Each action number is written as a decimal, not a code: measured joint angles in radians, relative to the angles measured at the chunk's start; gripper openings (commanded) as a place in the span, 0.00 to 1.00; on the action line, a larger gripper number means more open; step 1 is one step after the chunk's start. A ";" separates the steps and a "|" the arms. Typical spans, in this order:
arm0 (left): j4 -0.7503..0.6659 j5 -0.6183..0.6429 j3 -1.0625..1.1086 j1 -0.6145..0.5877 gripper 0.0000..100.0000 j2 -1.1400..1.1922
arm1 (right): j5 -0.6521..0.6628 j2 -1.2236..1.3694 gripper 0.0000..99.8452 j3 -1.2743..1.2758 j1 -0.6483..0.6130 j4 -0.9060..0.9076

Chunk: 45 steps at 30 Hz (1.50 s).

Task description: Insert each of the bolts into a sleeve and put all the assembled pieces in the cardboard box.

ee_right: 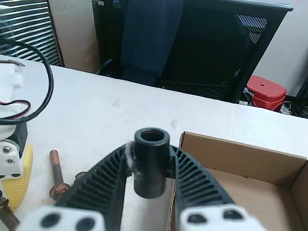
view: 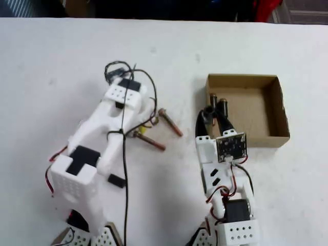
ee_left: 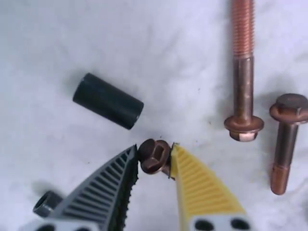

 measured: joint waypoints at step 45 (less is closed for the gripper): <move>-0.190 -0.905 -0.087 -0.078 0.26 0.075 | 0.000 0.000 0.02 0.000 0.000 0.000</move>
